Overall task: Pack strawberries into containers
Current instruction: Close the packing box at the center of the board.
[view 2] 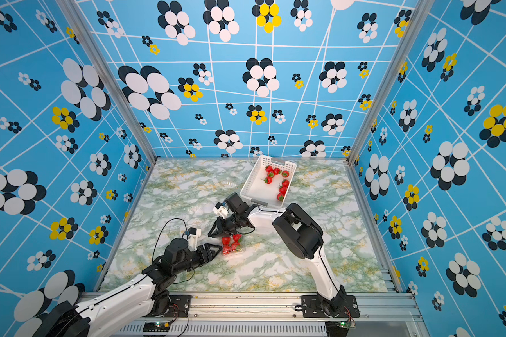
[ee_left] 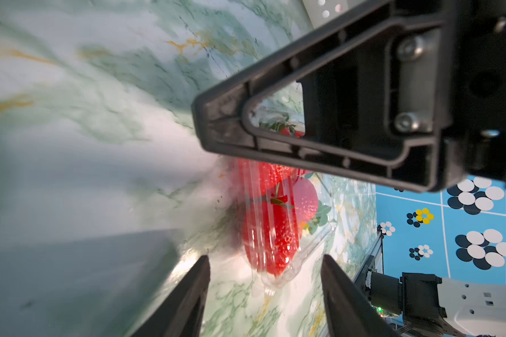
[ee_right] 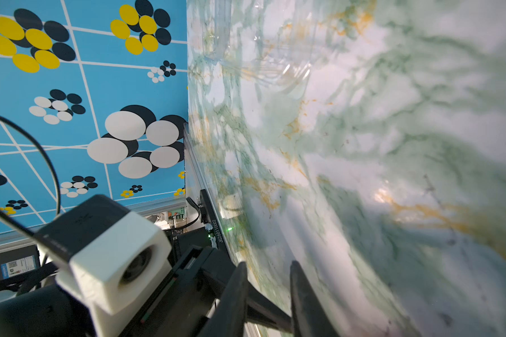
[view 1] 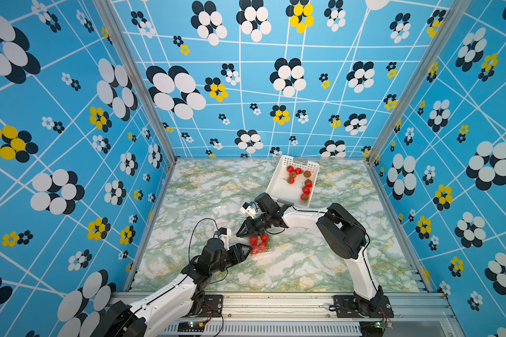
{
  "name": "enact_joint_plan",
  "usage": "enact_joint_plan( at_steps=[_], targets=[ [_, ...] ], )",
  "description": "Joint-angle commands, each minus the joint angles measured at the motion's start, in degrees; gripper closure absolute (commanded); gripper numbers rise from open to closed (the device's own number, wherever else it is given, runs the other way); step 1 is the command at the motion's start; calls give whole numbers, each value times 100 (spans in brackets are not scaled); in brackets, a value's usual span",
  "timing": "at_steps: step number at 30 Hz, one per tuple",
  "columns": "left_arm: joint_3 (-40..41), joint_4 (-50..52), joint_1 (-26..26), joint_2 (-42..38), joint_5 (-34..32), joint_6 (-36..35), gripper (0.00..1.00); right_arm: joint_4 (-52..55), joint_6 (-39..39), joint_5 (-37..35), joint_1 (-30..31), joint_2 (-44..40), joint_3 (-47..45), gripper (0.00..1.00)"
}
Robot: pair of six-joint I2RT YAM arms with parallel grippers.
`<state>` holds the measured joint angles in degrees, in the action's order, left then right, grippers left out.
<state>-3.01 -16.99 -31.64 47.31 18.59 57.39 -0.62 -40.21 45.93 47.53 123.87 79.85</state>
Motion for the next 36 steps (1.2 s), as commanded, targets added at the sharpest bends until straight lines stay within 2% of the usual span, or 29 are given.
enact_joint_plan(
  at_steps=[1,5,18,30,36],
  targets=[
    [57,285,-14,-81,-107,-82,37,232,251,-89,-51,-248,-111,63],
    [45,291,-3,-103,-141,-96,36,358,363,-94,-46,-269,-6,59],
    [-14,440,109,-267,-264,-148,32,347,350,-96,-64,-214,63,58],
    [-207,-395,169,586,-168,-245,33,-1358,-645,-213,-68,-309,-687,52],
    [-254,-441,175,604,-180,-271,33,-1631,-742,-350,-70,-409,-919,51]
  ],
)
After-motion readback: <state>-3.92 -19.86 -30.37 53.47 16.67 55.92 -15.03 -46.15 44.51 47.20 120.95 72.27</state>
